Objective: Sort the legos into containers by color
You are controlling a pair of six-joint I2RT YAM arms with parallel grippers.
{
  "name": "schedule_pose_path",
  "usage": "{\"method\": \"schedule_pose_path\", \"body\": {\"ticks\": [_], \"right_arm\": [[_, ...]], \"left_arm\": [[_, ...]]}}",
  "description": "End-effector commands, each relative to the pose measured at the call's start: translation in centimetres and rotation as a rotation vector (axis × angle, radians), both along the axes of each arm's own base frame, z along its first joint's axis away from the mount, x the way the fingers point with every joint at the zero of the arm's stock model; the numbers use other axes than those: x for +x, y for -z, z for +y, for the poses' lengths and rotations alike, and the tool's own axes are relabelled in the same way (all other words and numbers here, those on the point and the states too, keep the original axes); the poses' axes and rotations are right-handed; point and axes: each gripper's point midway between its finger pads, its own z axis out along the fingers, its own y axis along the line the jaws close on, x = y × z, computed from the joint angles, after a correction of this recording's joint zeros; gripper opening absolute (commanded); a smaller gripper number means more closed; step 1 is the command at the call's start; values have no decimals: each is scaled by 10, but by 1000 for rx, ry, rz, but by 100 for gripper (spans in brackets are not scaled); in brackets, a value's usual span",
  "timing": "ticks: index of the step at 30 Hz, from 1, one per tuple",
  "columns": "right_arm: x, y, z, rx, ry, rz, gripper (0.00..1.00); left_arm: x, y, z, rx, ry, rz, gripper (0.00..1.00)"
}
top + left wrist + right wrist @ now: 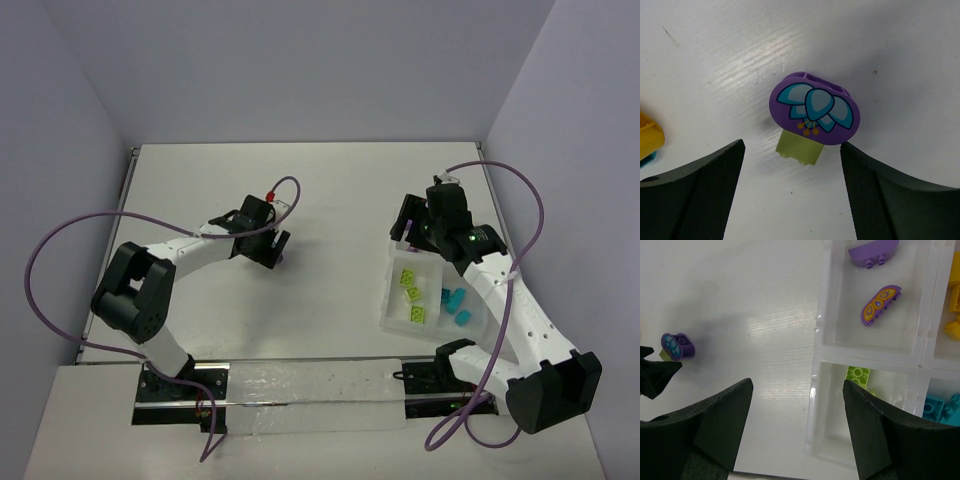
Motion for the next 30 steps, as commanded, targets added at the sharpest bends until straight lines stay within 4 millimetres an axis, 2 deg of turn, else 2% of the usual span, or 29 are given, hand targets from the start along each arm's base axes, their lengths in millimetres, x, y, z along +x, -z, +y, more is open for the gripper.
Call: {"method": "schedule_pose_path", "body": {"ticks": [1,8,14,18,22,28,30], "right_arm": [[12,-22,6,19,-12,-69,80],[10,-19,4,17,0,-63,80],[11,-18,5,15,-4,-59,80],[14,-18,7,19,-8,-60,80],[14,-19,7,21,-7,-64,80],[12,-20,5,15,-3,-67,80],[13,-20,5,16,-4,-69,80]], "left_arm": [[22,-20,-18,-90,61,-97,82],[18,-11,-26,-118,86,-44,76],[13,-7,-19,-92,46,-23,73],[11,-2,-18,-97,49,-15,62],[10,4,-20,-93,51,16,56],[9,10,-20,-91,37,42,63],[8,12,-20,-87,34,44,60]]}}
